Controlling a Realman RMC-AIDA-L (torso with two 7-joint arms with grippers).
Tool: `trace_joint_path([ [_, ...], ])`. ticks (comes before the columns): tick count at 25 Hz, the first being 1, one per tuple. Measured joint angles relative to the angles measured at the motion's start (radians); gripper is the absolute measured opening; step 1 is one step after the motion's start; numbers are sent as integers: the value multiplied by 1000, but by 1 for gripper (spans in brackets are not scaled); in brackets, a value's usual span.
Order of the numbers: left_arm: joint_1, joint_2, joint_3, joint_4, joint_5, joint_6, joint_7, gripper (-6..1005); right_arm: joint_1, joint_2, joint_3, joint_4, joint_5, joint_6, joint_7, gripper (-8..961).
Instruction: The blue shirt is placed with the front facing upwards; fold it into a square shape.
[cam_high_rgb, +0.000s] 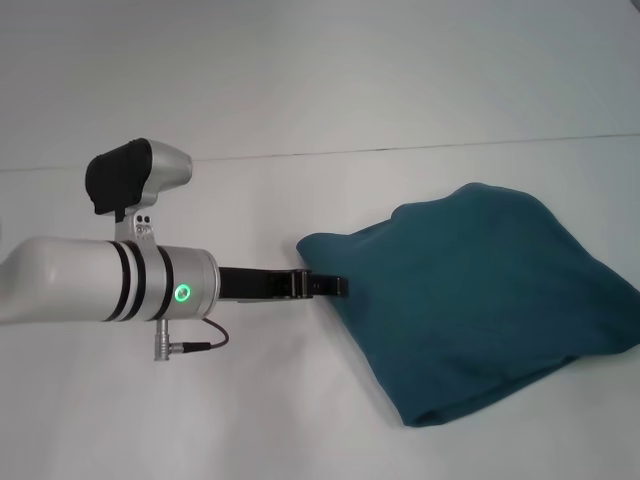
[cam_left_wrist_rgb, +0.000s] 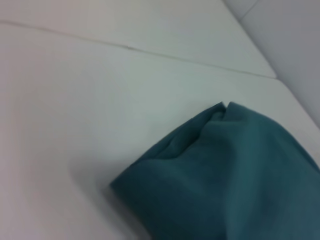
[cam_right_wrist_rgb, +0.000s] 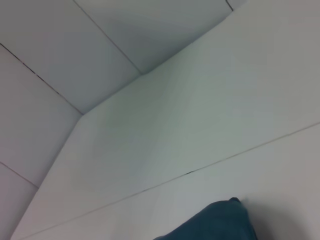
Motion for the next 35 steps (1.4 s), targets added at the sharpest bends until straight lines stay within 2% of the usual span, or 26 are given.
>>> trace_joint_path([
  [5,-6,-8,14,-9,-5,-4,-26,588,3,-5,0,0,1,-10,-1,944],
  [9,-30,-13,23,-42,-14,-9,-28,674,5,-7,0,-10,1,-18,-1,944],
  [14,-74,-16,27,-104,-34,-27,-15,673,6,-7,0,-14,1,-22,-1,945],
  [19,-93,-16,88,-124,-90,-63,-6,672,5,-7,0,-15,1,-24,-2,945],
  [34,-103,-16,136,-130,-104,-114,50,657,-1,-7,3,-16,1,-27,-1,944],
  [35,-102,-16,138,-128,-105,-114,51,620,-1,-7,3,-16,1,-27,-1,944],
])
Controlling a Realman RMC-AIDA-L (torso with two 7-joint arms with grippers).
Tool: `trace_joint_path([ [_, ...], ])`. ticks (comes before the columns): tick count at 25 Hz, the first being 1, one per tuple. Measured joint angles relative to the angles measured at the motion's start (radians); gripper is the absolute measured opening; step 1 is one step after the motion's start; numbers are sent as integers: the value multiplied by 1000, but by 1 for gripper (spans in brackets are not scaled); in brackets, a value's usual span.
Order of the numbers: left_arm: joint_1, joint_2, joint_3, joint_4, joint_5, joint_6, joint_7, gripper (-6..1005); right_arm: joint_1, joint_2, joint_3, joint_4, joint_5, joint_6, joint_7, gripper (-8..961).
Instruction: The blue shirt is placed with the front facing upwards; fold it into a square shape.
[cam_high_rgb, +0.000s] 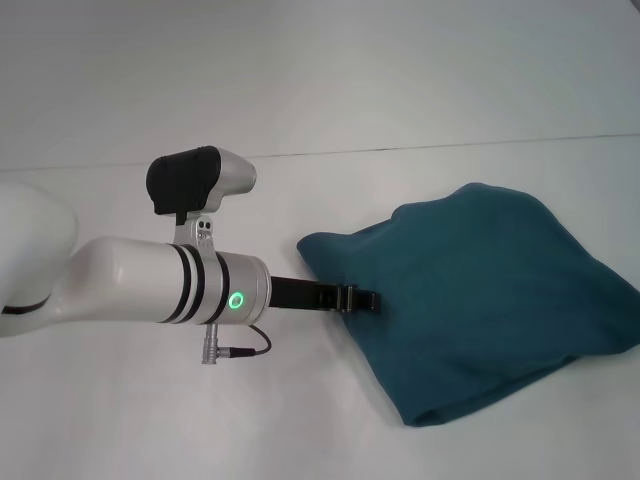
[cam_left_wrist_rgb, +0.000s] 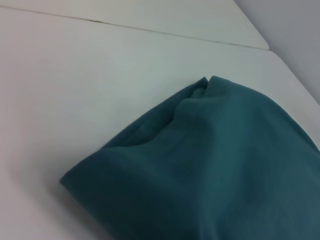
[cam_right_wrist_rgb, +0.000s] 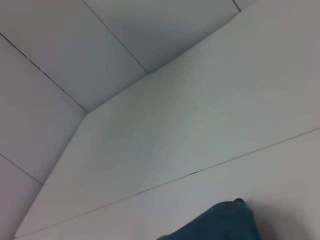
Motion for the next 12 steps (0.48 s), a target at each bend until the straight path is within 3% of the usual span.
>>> trace_joint_path([
  [12,-3,0,15,-1,-1,-5,4,174,-1,7,9,-1,1,-2,1,944],
])
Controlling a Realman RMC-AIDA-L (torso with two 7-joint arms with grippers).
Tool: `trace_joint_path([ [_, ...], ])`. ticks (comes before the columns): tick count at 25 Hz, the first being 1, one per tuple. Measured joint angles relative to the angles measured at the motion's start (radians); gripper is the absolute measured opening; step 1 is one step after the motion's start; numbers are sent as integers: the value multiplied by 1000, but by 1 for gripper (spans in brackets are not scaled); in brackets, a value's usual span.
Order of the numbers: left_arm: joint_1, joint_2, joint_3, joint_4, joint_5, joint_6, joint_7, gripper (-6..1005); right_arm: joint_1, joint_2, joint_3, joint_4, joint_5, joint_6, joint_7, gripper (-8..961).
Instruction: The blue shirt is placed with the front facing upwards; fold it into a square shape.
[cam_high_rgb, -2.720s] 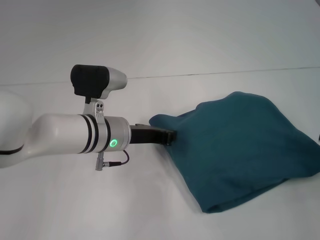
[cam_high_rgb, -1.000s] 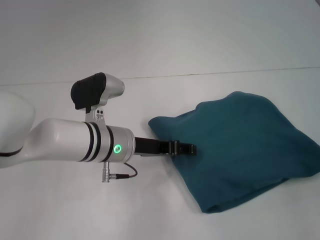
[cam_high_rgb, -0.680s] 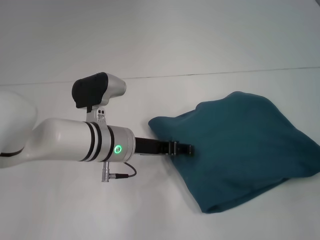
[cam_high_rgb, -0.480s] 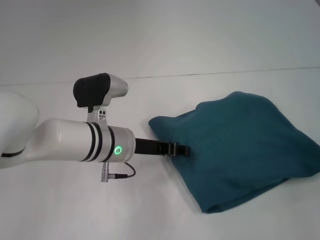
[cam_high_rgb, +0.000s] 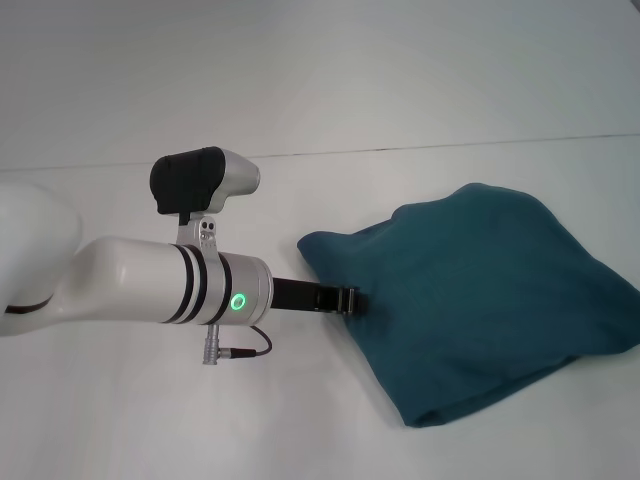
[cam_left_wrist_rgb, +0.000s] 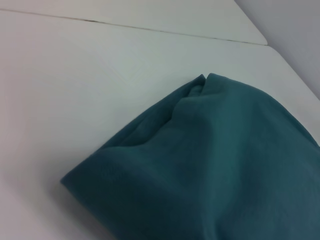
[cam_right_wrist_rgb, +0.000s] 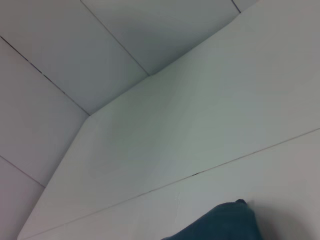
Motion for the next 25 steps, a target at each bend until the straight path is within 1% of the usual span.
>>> trace_joint_path([
  [3,0,0,0,1,0,0,0,37,0,0,0,0,0,0,-1,944],
  [6,3,0,0,4,0,0,0,7,0,0,0,0,0,0,-1,945],
  [12,17,6,-7,17,4,6,1,7,-4,1,1,0,0,0,-1,945],
  [18,49,12,-13,54,13,27,4,7,-6,3,1,0,0,0,-2,945],
  [25,59,15,-60,76,62,50,5,7,-3,6,1,0,0,0,2,945],
])
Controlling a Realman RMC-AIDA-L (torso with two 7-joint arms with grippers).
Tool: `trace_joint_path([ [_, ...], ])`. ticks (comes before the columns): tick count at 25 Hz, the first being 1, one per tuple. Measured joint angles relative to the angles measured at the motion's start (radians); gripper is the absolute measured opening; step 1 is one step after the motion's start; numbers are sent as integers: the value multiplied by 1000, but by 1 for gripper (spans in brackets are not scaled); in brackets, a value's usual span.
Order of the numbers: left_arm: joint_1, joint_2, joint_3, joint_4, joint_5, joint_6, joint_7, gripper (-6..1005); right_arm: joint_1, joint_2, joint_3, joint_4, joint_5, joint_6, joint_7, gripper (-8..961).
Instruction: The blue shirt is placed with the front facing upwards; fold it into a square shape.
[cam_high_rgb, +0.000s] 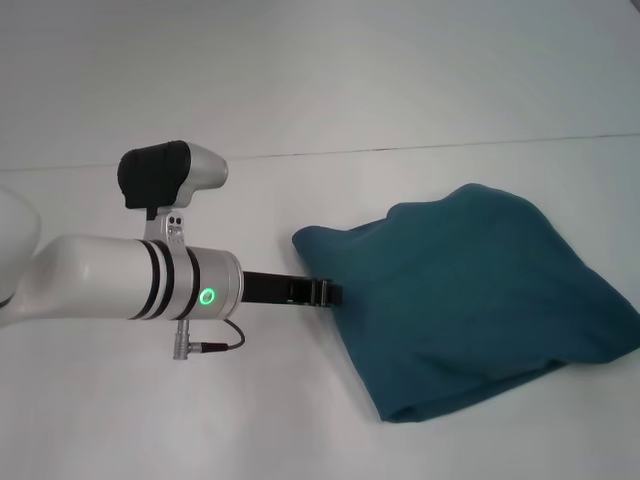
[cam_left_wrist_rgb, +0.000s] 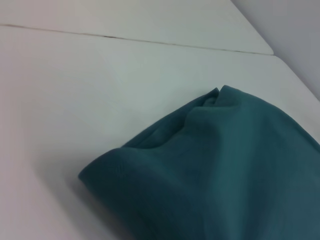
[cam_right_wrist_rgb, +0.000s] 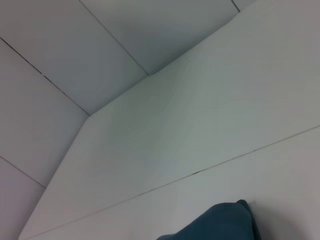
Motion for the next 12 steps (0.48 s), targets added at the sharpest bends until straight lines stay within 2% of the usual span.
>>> trace_joint_path([
  [9,2,4,-40,21,51,10,-8,7,-4,0,0,0,0,0,1,945],
  [12,2,13,-42,23,54,10,-9,6,-4,0,0,3,0,0,1,945],
])
